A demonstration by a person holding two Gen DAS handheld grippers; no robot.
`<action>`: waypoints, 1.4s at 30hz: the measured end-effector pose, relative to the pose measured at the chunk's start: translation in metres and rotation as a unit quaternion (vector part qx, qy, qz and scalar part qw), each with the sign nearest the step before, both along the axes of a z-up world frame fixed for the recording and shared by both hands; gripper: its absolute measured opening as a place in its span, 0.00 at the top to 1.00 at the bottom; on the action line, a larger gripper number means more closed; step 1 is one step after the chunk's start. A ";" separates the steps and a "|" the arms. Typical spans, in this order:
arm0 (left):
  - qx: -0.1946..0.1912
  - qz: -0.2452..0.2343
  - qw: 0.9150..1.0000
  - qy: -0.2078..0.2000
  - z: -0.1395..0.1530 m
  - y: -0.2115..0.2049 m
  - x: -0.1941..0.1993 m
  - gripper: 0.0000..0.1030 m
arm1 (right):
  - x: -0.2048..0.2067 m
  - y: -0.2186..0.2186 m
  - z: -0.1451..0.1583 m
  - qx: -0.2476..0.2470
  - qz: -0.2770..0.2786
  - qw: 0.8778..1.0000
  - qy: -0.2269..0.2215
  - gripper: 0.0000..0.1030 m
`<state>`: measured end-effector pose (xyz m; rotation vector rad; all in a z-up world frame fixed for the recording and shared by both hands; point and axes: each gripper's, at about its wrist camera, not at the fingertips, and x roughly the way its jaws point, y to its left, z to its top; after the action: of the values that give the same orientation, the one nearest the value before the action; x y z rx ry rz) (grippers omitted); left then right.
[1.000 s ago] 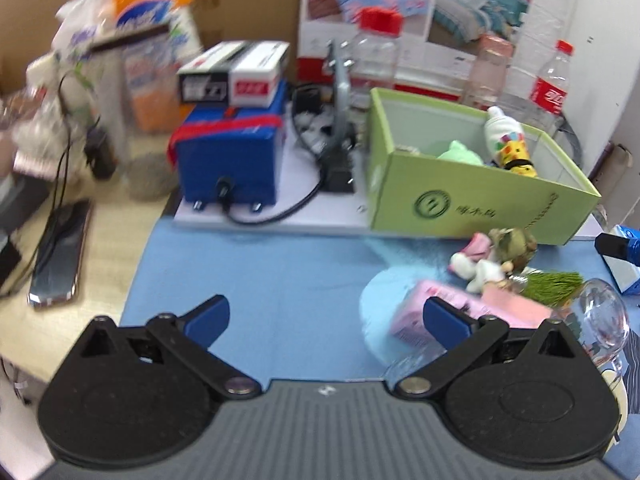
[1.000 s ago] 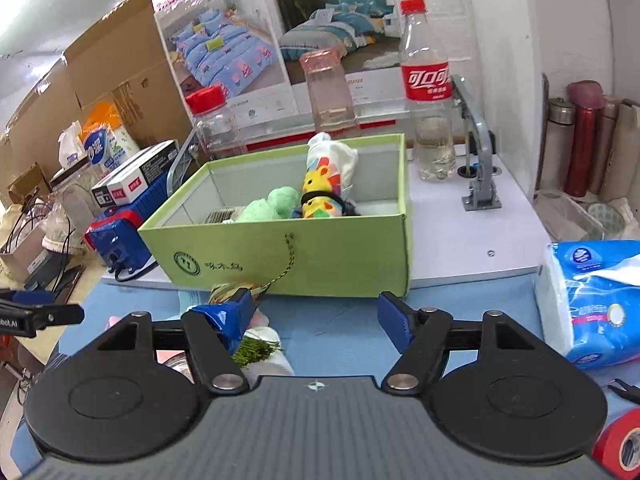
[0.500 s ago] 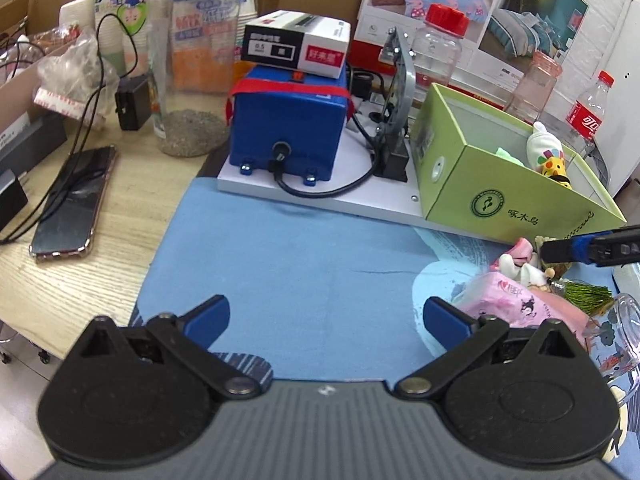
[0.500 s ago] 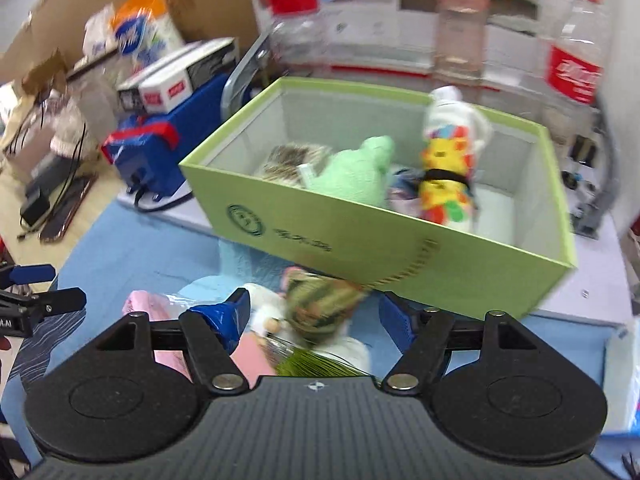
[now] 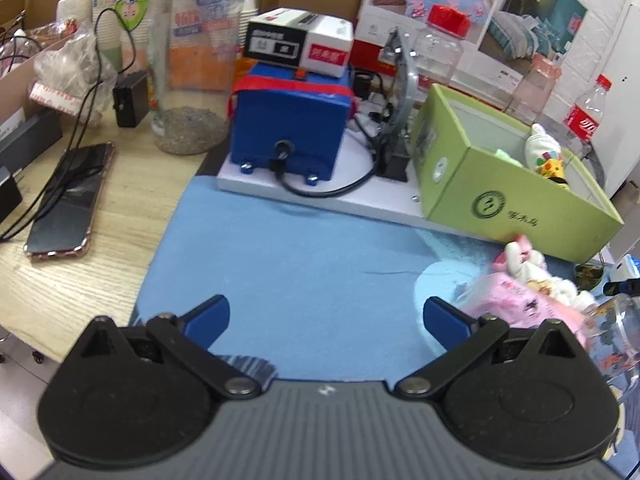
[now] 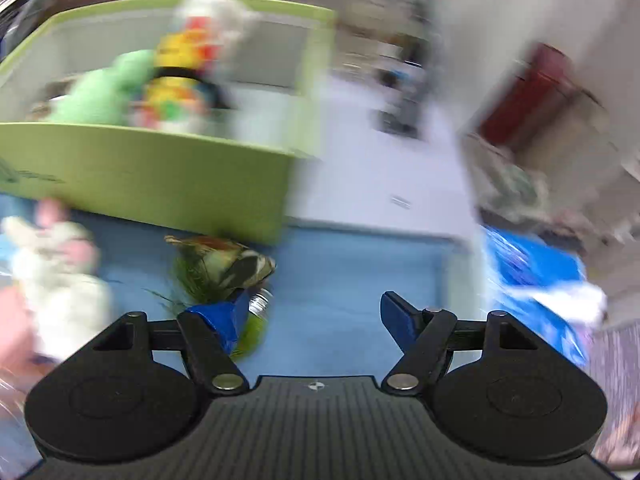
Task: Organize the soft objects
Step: 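Move the right tool toward the green tasseled ornament while the left tool heads to the pink pouch, then lower the left tool over the pink Kuromi pouch while the right tool lowers onto the ornament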
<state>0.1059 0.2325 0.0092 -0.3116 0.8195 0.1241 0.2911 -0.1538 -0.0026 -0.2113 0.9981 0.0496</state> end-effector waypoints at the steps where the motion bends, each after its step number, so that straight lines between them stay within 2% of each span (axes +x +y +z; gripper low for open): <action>1: -0.001 -0.008 1.000 -0.002 0.004 -0.005 0.002 0.01 | -0.012 -0.013 0.004 0.034 -0.005 0.999 -0.015 0.43; 3: -0.003 -0.031 0.999 -0.008 0.012 -0.018 0.008 0.00 | -0.037 -0.028 0.011 0.102 0.000 0.994 -0.045 0.43; 7: 0.001 -0.091 0.996 -0.001 0.027 -0.052 0.018 0.00 | -0.095 -0.043 0.015 0.214 -0.013 0.968 -0.129 0.42; 11: 0.051 -0.151 0.987 -0.019 0.046 -0.087 0.008 0.00 | -0.139 -0.052 0.005 0.289 -0.031 0.943 -0.165 0.42; 13: 0.085 -0.179 0.980 -0.027 0.053 -0.105 0.003 0.00 | -0.152 -0.058 -0.001 0.303 -0.038 0.938 -0.166 0.42; 17: 0.160 -0.251 0.955 -0.016 0.052 -0.144 0.002 0.00 | -0.162 -0.072 -0.006 0.326 -0.058 0.928 -0.169 0.41; 22: 0.245 -0.292 0.924 -0.006 0.038 -0.175 0.009 0.00 | -0.166 -0.081 -0.011 0.350 -0.067 0.919 -0.166 0.41; 27: 0.260 -0.308 0.915 0.017 0.025 -0.184 0.024 0.00 | -0.166 -0.085 -0.011 0.361 -0.065 0.916 -0.165 0.41; 30: 0.279 -0.293 0.914 0.027 0.017 -0.182 0.036 0.00 | -0.160 -0.083 -0.006 0.360 -0.063 0.916 -0.167 0.40; 32: 0.273 -0.287 0.918 0.030 0.016 -0.177 0.043 0.00 | -0.155 -0.080 -0.001 0.361 -0.053 0.916 -0.170 0.40; 37: 0.276 -0.234 0.932 0.038 0.017 -0.151 0.059 0.00 | -0.142 -0.069 0.015 0.352 -0.027 0.918 -0.182 0.40; 42: 0.265 -0.146 0.951 0.057 0.014 -0.101 0.075 0.01 | -0.133 -0.060 0.021 0.347 -0.009 0.920 -0.181 0.40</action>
<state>0.1808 0.1314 0.0231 0.3273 0.9042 0.0802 0.1581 -0.2142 0.0186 0.4308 0.5625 0.3303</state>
